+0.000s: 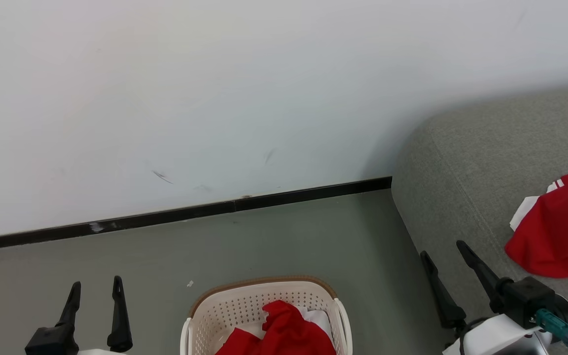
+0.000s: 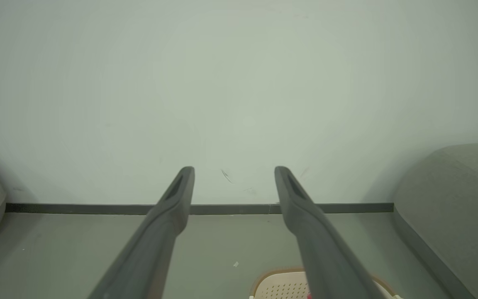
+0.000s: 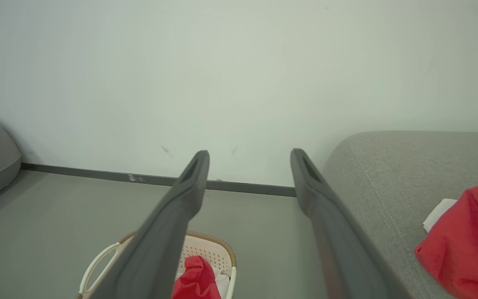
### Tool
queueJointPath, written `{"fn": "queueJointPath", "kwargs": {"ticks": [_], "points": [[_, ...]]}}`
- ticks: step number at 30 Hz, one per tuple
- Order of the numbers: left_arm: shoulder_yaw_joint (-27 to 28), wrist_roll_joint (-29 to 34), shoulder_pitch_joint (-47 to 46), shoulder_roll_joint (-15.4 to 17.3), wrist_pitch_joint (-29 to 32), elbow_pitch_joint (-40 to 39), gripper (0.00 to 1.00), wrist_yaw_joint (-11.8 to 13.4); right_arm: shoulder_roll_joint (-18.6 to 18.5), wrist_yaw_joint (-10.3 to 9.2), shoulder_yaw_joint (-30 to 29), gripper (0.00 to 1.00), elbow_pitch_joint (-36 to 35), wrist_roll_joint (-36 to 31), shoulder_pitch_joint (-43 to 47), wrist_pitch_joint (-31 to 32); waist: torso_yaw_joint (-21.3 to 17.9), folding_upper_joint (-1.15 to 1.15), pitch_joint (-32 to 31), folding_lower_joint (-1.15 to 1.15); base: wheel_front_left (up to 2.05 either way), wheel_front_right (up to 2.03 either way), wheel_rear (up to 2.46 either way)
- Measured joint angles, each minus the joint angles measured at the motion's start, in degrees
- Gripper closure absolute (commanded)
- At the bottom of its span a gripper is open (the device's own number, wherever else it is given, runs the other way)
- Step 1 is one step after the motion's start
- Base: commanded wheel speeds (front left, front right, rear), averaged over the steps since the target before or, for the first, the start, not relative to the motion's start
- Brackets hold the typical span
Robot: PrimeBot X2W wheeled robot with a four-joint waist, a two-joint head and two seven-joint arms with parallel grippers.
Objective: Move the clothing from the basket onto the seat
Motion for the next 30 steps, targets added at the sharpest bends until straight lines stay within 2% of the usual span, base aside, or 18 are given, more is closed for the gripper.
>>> {"fn": "queueJointPath", "kwargs": {"ticks": [9, 16, 21, 30], "points": [[-0.3, 0.1, -0.2, 1.0, 0.9, -0.5, 0.00, -0.1, -0.1, 0.01, 0.3, 0.00, -1.5, 0.0, 0.0, 0.3, -0.1, 0.00, 0.9, 0.00, 0.00, 0.00, 0.00], [-2.6, 1.1, -2.7, 1.6, 2.7, -0.4, 0.00, -0.7, -0.6, 0.00, 0.2, 0.00, -3.0, 0.0, 0.0, 0.3, -0.3, 0.00, 2.0, 0.00, 0.00, 0.00, 0.00], [-4.4, 2.0, -4.6, 1.8, 3.8, 0.6, 0.00, -1.9, -0.6, 0.01, -0.5, 0.00, -4.0, 0.0, -0.1, 0.5, -0.4, 0.00, 2.9, 0.00, 0.00, 0.00, 0.00], [-11.6, 4.7, -10.1, 0.6, 6.9, 5.2, 0.00, -5.2, -0.6, 0.00, -3.2, 0.00, -6.6, -0.1, -0.2, 1.0, -1.1, 0.00, 5.9, 0.00, 0.00, 0.00, 0.00]]}}
